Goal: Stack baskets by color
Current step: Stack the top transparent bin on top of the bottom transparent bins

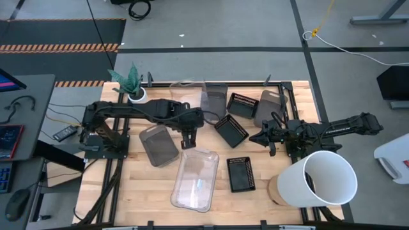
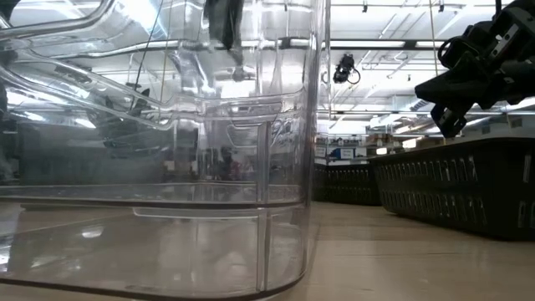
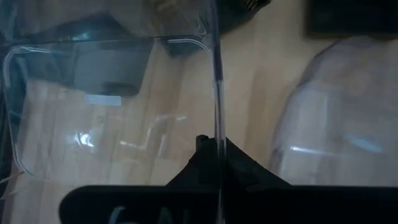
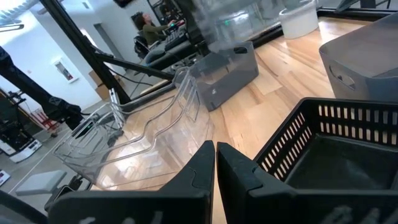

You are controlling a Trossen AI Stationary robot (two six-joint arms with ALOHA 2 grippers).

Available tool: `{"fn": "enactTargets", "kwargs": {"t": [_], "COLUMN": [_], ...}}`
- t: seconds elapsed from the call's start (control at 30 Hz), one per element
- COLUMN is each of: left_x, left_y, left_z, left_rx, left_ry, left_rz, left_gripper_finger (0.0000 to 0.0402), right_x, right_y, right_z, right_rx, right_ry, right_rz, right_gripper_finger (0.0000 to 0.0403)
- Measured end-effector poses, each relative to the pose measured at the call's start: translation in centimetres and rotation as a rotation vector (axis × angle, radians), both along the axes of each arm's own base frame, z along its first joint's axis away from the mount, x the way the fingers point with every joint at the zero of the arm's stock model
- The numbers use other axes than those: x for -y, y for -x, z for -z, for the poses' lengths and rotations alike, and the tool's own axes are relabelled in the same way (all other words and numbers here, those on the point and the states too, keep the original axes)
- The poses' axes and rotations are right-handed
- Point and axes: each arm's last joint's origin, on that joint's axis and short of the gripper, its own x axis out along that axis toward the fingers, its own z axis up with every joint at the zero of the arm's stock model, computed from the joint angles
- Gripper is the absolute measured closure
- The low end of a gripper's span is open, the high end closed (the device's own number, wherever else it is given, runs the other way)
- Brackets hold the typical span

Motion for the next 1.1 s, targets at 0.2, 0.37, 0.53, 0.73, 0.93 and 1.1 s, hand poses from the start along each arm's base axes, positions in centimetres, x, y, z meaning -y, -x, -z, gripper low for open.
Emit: {"fn": "enactTargets", "kwargs": {"t": [0.2, 0.37, 0.53, 0.73, 0.93, 1.1], "left_x": [2.0, 4.1, 6.8, 9.9, 12.0, 13.1], "left_y": [0.3, 0.7, 1.3, 2.1, 2.8, 3.2], "left_z": [-2.5, -3.5, -3.9, -3.9, -3.9, -3.9], "left_rx": [0.054, 0.069, 0.078, 0.081, 0.079, 0.072], "left_ry": [0.002, 0.025, 0.055, 0.077, 0.092, 0.131], "left_rz": [0.059, 0.124, 0.185, 0.251, 0.302, 0.334], "left_gripper_finger": [0.0401, 0.0401, 0.0401, 0.0401, 0.04, 0.0399], "right_x": [0.0, 0.0, 0.0, 0.0, 0.0, 0.0], "right_y": [0.0, 0.0, 0.0, 0.0, 0.0, 0.0], "right_z": [0.0, 0.0, 0.0, 0.0, 0.0, 0.0], "right_rx": [0.0, 0.0, 0.0, 0.0, 0.0, 0.0], "right_ry": [0.0, 0.0, 0.0, 0.0, 0.0, 0.0], "right_rz": [0.0, 0.0, 0.0, 0.0, 0.0, 0.0], "right_gripper_finger": [0.038, 0.038, 0.038, 0.038, 0.038, 0.038]}}
